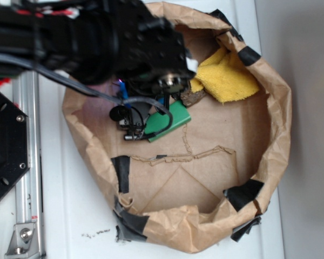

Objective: Grab the blue block.

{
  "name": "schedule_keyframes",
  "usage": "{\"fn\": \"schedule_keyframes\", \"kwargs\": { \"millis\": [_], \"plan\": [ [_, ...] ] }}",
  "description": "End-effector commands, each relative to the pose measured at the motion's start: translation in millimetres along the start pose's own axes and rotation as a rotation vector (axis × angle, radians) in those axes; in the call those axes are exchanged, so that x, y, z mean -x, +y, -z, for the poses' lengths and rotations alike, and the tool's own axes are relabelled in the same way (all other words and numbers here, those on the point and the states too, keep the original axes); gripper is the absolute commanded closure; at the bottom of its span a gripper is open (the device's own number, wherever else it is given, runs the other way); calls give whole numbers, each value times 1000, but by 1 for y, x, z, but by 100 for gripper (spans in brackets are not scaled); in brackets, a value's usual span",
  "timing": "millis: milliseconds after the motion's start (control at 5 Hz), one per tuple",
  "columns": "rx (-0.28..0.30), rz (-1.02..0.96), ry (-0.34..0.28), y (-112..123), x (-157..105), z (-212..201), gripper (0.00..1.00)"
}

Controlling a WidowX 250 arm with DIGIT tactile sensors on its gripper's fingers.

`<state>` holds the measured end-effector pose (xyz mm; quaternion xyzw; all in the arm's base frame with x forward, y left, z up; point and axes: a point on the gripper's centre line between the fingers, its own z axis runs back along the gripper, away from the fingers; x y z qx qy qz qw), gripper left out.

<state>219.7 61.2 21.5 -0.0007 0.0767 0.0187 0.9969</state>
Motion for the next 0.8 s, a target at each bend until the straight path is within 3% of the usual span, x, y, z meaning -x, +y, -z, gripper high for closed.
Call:
{"fn": "schedule_keyframes", "kwargs": {
  "millis": [0, 200, 600],
  "plan": [
    [64, 41, -318, -33, -33, -117, 100],
    [41, 63, -283, -45, -34, -163, 100],
    [6, 114, -229, -62, -41, -141, 100]
  ]
}}
